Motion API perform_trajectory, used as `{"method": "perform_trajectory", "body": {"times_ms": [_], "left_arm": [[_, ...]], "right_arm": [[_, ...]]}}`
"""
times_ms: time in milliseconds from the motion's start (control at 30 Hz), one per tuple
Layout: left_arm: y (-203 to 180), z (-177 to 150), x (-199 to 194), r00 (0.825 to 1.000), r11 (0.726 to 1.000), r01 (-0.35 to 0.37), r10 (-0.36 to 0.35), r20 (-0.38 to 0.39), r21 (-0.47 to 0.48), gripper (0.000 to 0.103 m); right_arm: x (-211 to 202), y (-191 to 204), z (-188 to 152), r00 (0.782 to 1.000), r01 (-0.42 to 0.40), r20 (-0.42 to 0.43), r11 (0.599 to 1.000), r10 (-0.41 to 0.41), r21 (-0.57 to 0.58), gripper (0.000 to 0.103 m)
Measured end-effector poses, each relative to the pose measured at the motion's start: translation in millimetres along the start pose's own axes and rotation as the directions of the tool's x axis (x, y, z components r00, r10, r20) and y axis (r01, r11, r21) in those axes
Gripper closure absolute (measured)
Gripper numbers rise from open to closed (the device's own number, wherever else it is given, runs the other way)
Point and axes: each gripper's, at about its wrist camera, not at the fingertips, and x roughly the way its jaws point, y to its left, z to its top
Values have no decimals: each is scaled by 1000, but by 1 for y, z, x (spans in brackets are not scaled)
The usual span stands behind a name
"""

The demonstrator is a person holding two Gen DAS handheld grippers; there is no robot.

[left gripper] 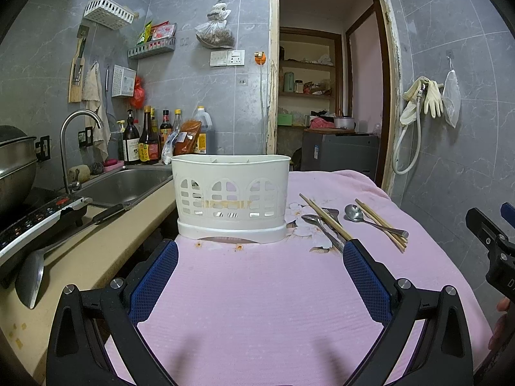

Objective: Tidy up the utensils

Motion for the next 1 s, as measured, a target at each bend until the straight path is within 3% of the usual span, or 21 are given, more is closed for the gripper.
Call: {"method": "perform_trajectory", "body": {"times_ms": [1000], "left_arm": [[1,-2,1,1000,1000,-1,1,-4,1,3]], "right_arm": [[2,3,-4,1000,0,-8,1000,0,0,0]]}}
